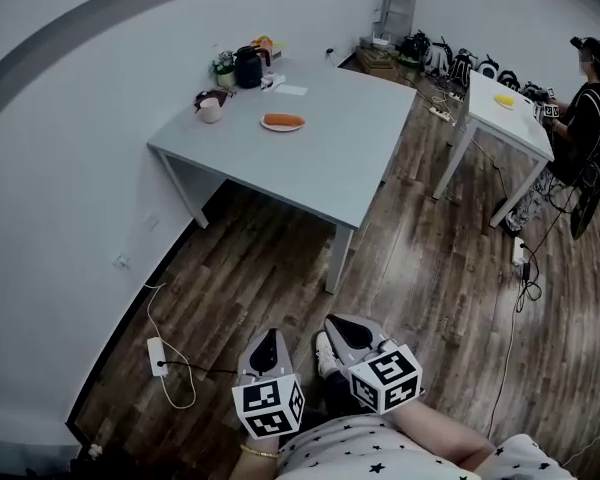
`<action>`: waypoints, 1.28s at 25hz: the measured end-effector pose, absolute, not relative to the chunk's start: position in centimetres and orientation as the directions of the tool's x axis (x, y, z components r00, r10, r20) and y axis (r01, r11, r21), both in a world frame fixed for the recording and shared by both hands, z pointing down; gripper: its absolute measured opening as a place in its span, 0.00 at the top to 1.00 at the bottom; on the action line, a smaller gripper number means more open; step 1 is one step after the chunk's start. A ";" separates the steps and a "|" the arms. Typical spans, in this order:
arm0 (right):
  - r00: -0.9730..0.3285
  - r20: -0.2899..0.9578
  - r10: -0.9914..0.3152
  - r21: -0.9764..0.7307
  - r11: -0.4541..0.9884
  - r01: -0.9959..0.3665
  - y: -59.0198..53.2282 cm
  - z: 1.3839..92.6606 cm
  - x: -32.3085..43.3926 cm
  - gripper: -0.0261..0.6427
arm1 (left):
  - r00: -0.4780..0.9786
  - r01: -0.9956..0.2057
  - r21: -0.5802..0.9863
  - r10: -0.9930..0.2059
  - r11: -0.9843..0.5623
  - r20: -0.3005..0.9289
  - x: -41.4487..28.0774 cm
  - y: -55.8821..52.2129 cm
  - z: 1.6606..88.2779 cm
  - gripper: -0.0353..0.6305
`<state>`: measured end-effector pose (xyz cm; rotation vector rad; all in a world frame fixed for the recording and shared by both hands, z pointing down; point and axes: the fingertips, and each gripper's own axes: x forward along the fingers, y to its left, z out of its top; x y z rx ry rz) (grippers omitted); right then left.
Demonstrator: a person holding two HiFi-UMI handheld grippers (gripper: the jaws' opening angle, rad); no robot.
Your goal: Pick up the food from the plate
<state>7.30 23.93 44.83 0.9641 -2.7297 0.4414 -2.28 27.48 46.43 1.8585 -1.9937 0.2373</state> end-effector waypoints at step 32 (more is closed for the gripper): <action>-0.735 0.377 -0.564 -0.224 0.714 -0.663 -22.8 46.0 -5.2 0.96 | 0.000 -0.993 0.107 -0.899 0.053 0.438 -15.5 -21.4 46.3 0.94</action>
